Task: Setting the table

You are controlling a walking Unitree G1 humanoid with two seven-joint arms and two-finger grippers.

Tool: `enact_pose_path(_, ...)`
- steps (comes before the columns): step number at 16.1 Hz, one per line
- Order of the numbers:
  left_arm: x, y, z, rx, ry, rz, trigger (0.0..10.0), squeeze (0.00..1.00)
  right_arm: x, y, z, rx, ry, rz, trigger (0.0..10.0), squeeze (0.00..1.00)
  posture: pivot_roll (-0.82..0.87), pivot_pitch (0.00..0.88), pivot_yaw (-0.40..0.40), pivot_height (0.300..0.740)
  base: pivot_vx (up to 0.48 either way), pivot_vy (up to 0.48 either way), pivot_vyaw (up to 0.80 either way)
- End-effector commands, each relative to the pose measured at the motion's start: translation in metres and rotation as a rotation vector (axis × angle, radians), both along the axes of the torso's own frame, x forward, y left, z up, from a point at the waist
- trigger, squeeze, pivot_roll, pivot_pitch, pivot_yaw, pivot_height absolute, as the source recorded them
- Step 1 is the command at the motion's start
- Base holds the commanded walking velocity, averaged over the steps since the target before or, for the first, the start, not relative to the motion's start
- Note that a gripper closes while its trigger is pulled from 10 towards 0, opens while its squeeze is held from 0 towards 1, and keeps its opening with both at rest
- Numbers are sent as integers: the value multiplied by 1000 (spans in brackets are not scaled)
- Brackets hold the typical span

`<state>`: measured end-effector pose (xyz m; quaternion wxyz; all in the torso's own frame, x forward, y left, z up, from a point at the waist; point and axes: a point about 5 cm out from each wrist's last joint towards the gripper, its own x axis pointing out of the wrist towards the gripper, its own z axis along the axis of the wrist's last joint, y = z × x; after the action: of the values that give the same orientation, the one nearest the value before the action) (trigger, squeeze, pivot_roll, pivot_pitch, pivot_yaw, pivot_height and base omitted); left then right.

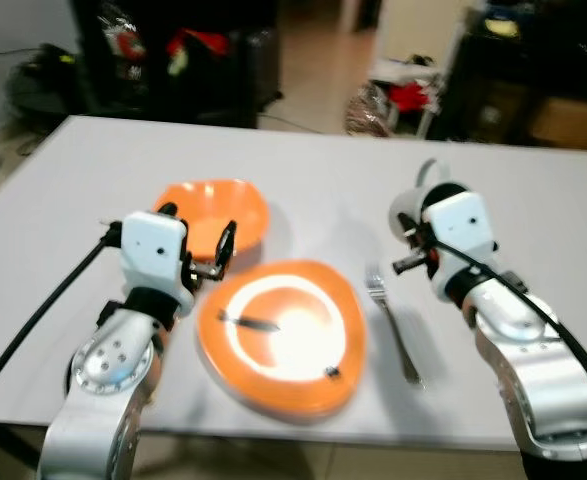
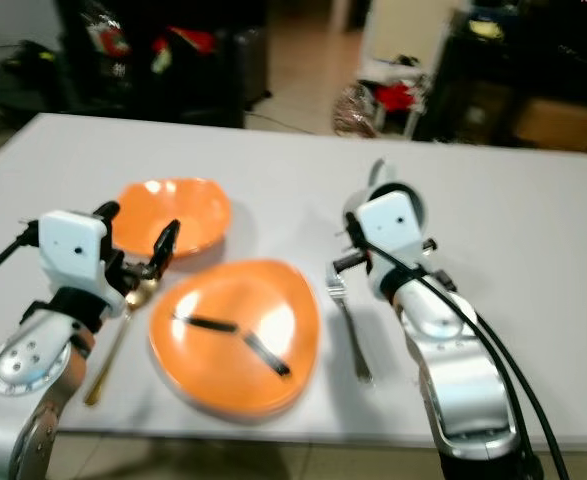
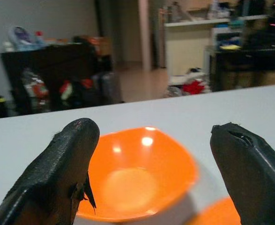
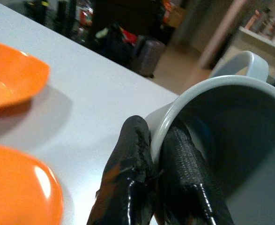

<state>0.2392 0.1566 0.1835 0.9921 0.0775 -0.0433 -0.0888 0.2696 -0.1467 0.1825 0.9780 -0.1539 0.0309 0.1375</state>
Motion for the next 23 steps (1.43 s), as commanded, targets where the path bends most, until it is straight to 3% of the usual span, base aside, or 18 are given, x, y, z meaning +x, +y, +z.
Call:
enact_pose_path(1, -2, 5, 2, 13, -8, 12, 10000, 0, 0, 7, 3, 7, -13, 30, 10000, 0, -28, 6, -62, 740, 375, 0, 0)
enact_pose_path(6, -2, 5, 2, 19, -7, 7, 10000, 0, 2, 9, 4, 17, 0, 62, 10000, 0, -32, 15, -68, 740, 303, 0, 0)
enact_pose_path(7, -1, 9, 4, 50, -6, -16, 10000, 0, 9, 12, 8, 25, 22, 143, 10000, 0, -31, 23, -70, 740, 0, 0, 0)
enact_pose_path(9, -1, 11, 9, 72, -10, -76, 10000, 0, 19, 12, 10, -52, 70, 240, 10000, 0, -32, 23, -72, 740, 0, 0, 0)
enact_pose_path(10, 0, 11, 13, 97, 1, -135, 10000, 0, 30, 11, 13, -90, 98, 329, 10000, 0, -32, 27, -76, 740, 0, 0, 0)
enact_pose_path(13, 4, 12, 26, 181, 13, -263, 10000, 0, 58, 7, 24, -237, 113, 443, 10000, 0, -33, 33, -85, 740, 0, 0, 0)
enact_pose_path(14, 7, 15, 31, 238, 36, -338, 10000, 0, 73, 7, 25, -313, 182, 527, 10000, 0, -33, 33, -85, 740, 0, 0, 0)
enact_pose_path(17, 8, 18, 37, 308, 92, -464, 10000, 0, 89, 5, 24, -417, 298, 648, 10000, 0, -26, 34, -101, 740, 0, 0, 0)
enact_pose_path(20, -1, 12, 35, 332, 168, -603, 10000, 0, 90, 3, 11, -512, 399, 754, 10000, 0, -27, 33, -105, 740, 0, 0, 0)
enact_pose_path(23, -4, 8, 33, 329, 199, -662, 10000, 0, 91, 7, 5, -531, 439, 824, 10000, 0, -35, 39, -101, 740, 0, 0, 0)
